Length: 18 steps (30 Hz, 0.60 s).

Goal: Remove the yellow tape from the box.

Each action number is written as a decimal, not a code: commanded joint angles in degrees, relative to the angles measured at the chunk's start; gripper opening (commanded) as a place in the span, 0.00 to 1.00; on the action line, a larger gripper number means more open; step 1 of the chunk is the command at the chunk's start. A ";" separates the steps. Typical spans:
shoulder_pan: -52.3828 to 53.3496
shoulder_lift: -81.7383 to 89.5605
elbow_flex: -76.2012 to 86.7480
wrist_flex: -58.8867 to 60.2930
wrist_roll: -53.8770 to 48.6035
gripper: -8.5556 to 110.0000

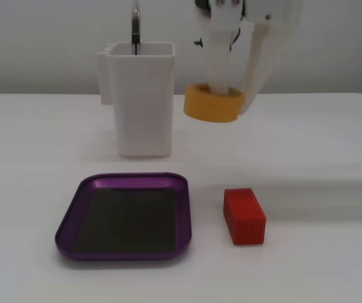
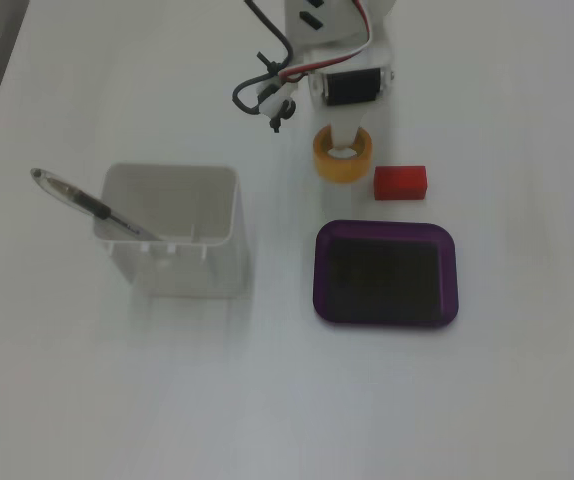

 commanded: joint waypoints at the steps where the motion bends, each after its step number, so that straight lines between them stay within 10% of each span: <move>1: 0.09 8.79 13.10 -6.24 -0.88 0.07; 18: 0.35 16.26 40.25 -28.30 -0.88 0.07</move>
